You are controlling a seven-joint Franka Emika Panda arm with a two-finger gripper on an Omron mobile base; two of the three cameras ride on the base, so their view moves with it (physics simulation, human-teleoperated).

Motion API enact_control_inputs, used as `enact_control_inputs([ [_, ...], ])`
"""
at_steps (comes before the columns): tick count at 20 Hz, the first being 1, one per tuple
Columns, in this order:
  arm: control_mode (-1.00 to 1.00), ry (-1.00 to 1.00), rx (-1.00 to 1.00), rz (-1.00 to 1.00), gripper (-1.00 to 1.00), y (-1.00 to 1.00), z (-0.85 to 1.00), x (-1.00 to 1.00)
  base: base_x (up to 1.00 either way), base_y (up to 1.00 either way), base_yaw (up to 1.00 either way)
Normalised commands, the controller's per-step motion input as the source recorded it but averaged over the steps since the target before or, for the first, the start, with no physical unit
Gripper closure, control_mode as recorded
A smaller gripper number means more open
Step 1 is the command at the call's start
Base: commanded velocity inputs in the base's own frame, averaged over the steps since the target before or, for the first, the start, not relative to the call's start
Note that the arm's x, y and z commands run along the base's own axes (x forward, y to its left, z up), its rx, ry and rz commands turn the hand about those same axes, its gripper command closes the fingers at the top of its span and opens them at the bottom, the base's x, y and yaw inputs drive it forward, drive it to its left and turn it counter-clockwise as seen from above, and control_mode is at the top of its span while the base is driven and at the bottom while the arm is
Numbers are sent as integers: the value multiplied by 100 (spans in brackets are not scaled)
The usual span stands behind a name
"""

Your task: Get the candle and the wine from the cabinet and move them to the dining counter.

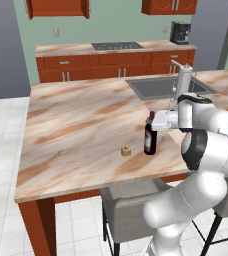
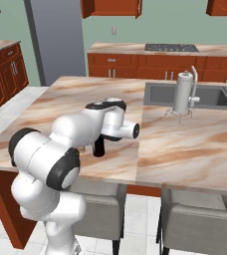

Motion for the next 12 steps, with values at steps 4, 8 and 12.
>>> enact_control_inputs([
  [4, -100, 0, 0, 0, 100, 0, -27, 17, 0, 0, 0],
  [8, -100, 0, 0, 0, 100, 0, -33, 11, 0, 0, 0],
  [12, -100, 0, 0, 0, 100, 0, -42, 9, 0, 0, 0],
])
